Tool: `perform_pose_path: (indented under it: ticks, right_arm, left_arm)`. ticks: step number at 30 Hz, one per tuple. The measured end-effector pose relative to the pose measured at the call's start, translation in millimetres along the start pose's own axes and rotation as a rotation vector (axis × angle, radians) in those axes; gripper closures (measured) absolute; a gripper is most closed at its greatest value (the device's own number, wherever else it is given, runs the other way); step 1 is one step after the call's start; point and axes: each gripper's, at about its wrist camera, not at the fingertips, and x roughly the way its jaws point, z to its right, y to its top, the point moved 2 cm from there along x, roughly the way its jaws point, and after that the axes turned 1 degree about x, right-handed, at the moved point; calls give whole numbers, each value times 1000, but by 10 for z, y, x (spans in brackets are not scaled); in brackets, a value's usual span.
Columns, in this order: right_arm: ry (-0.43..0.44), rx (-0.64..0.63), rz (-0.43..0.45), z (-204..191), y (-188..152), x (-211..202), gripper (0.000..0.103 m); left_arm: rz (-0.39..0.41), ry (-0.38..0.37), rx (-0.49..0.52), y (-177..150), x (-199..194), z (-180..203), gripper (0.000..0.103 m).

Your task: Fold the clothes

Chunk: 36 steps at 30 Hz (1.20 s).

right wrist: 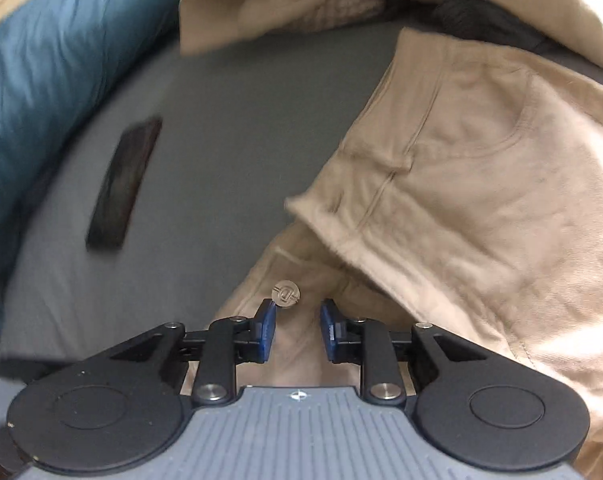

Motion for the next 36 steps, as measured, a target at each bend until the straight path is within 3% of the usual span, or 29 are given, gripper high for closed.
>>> perform_pose_path:
  ticks: [7,12,19,23,26,30,36]
  right_arm:
    - [15,-95,10,-53,103,-133,76]
    - [24,-120,12,-60,77,-277,76]
    - [90,83,89,266,38,-621,75]
    - [51,184,148,617,-119,-1024,73]
    - [-44,262,182,1034,-407,-1482,68]
    - [-237,404,220,1698,-983,-2166,62]
    - [-605,685,240,2673,-2103,-2964,57]
  left_arm:
    - [-16,-18,-11,47,-175,-16,49]
    - [11,3,48,46,-364,39,49]
    - [85,67,123,309,-485,251,50]
    - [156,73,205,555,-482,582,49]
    - [207,42,261,697,-424,942,49]
    - [232,14,343,748,-263,1420,49]
    - [214,84,469,648,78,1951,49]
